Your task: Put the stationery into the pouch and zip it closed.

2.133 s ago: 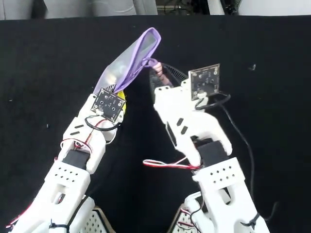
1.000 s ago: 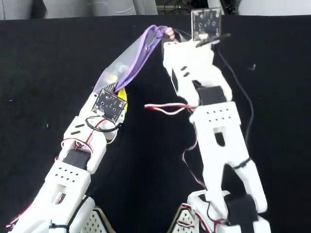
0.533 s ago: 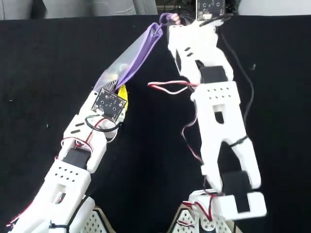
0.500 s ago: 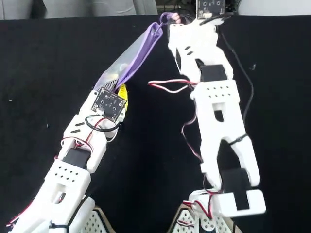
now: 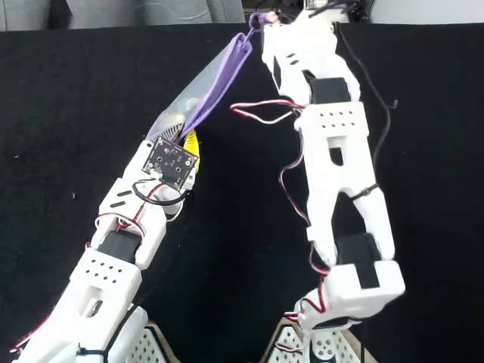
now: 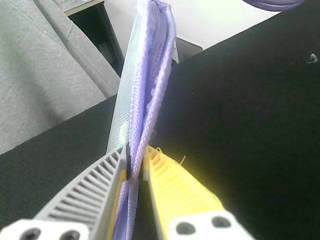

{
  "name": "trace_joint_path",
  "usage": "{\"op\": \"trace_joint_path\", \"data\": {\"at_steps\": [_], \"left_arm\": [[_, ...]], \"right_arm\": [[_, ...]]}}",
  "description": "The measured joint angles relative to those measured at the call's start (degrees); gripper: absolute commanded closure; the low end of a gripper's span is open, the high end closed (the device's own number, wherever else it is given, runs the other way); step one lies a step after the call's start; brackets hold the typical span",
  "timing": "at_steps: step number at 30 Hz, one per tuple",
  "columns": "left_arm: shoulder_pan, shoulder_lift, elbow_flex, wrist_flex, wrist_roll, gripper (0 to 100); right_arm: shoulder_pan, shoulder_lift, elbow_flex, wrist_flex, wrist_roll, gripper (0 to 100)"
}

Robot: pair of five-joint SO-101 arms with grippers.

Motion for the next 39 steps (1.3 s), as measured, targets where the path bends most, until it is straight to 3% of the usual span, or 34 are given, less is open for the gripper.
{"op": "trace_joint_path", "data": {"at_steps": [18, 24, 26, 31, 39], "left_arm": [[0.0, -0.09, -0.09, 0.0, 0.0, 97], [-0.35, -0.26, 2.55, 0.62, 0.09, 97], [-0.62, 0.18, 2.99, 0.7, 0.18, 95], [-0.62, 0.09, 2.9, 0.7, 0.09, 81], [-0.53, 0.09, 2.9, 0.7, 0.79, 80]], "right_arm": [[0.88, 15.82, -28.13, 16.44, 3.16, 98.8], [10.29, 18.02, -34.37, 19.87, 2.9, 98.8], [9.76, 18.02, -34.99, 21.19, 2.99, 98.8], [8.09, 18.02, -35.52, 22.95, 2.9, 98.8], [4.48, 18.02, -35.52, 29.19, 6.24, 98.7]]}}
